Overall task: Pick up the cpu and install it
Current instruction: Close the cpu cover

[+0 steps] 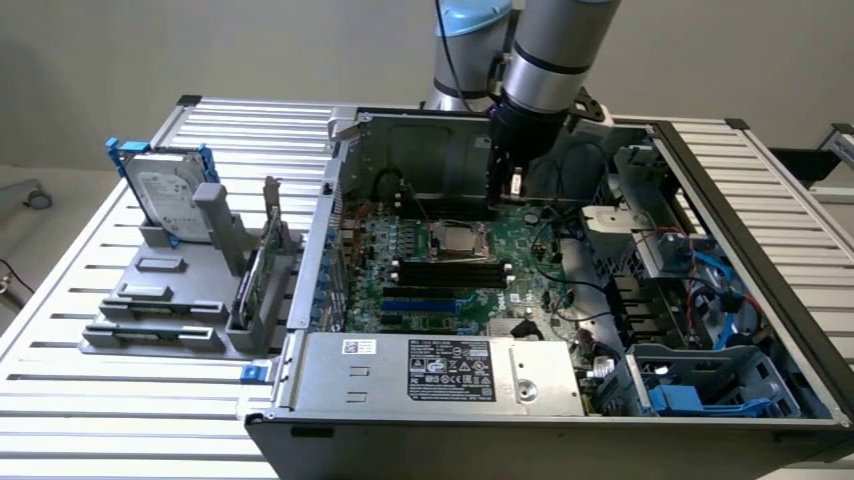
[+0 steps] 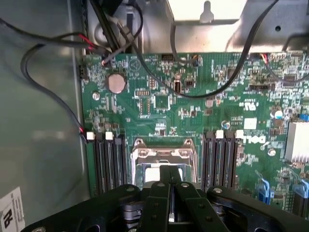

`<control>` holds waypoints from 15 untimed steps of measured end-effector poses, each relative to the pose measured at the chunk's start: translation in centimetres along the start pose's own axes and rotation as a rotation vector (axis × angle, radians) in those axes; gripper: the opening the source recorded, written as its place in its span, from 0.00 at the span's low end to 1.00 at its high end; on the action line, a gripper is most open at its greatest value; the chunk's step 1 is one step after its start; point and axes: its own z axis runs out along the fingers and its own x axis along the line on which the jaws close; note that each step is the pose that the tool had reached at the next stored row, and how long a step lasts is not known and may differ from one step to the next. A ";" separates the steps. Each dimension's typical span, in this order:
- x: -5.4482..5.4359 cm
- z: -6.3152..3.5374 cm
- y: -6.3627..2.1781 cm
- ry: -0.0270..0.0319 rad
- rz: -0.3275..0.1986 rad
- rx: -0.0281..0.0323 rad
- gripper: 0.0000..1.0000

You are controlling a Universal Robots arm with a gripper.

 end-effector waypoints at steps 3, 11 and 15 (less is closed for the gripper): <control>0.0 0.04 -0.33 0.0002 0.001 0.0291 0.11; -0.1 0.22 -1.35 0.0021 0.004 0.0894 0.11; -0.1 0.43 -1.88 0.0024 0.004 0.1022 0.11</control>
